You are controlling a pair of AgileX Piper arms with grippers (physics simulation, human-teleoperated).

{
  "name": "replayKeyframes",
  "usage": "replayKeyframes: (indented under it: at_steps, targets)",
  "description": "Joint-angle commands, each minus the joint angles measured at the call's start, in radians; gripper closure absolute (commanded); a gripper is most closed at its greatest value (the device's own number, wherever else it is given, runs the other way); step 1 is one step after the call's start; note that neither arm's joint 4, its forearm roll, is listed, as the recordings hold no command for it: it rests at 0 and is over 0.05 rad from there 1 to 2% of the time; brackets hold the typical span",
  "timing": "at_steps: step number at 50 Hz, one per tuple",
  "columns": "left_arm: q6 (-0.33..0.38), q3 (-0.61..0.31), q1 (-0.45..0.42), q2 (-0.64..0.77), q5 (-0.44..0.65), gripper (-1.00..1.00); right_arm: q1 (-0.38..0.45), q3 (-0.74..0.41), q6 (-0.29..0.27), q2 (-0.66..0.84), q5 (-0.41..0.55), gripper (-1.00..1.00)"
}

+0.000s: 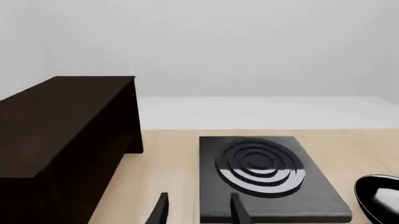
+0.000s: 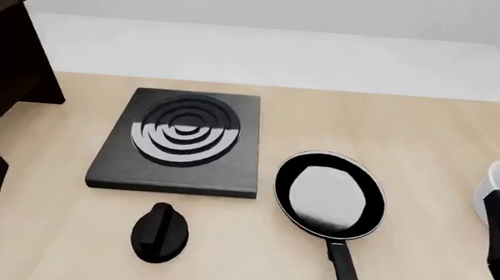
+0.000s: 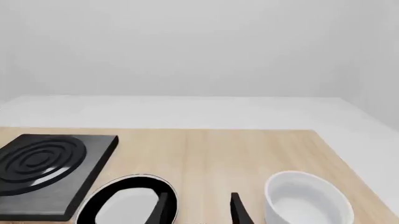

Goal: Put the frying pan on the cabinet shelf.

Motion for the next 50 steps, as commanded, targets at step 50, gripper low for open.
replayKeyframes:
  at_steps: [50]
  targets:
    - [-0.030,-0.603,-0.129,0.209,0.419,-1.00,0.247,-0.949,0.098,0.532,0.867,-1.00]
